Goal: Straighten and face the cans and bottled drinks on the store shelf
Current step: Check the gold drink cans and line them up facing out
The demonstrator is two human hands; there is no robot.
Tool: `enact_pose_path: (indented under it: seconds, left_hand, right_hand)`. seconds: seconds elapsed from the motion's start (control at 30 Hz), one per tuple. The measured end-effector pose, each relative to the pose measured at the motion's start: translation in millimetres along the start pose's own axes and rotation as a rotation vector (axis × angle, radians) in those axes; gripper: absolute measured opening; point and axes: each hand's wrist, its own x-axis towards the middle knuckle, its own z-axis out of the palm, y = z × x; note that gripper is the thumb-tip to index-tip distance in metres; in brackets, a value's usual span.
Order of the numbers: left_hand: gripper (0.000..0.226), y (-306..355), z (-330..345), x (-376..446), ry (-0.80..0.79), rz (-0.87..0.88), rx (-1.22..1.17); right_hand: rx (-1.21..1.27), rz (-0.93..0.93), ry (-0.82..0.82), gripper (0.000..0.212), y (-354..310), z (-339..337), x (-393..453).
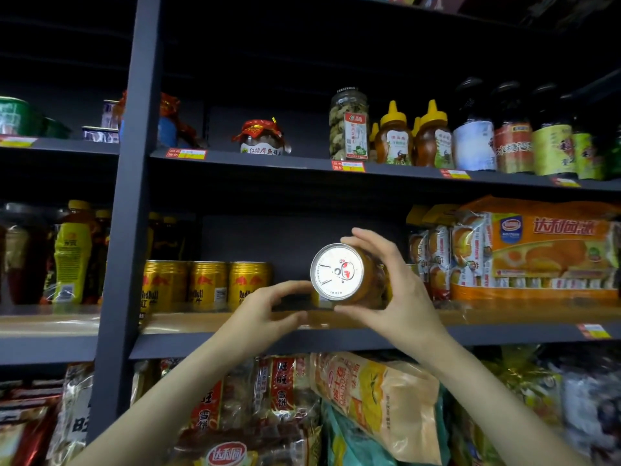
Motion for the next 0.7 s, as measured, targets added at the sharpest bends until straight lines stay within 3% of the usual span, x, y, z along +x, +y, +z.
enact_pose_path:
  seconds: [0.2, 0.3, 0.43, 0.57, 0.7]
  left_hand:
    - [0.042, -12, -8, 5, 0.179, 0.043, 0.319]
    - [0.045, -20, -15, 18, 0.254, 0.012, 0.499]
    - [0.051, -33, -19, 34, 0.219, -0.155, 0.657]
    - [0.053, -49, -17, 37, 0.237, -0.182, 0.630]
    - [0.050, -60, -12, 35, 0.327, -0.079, 0.650]
  right_hand:
    - [0.090, 0.053, 0.027, 0.096, 12, 2, 0]
    - [0.314, 0.242, 0.088, 0.069, 19, 2, 8]
    - [0.324, 0.465, 0.168, 0.033, 36, 3, 29]
    - [0.257, 0.598, 0.037, 0.035, 44, 7, 51]
    - [-0.016, 0.543, -0.108, 0.042, 37, 23, 66]
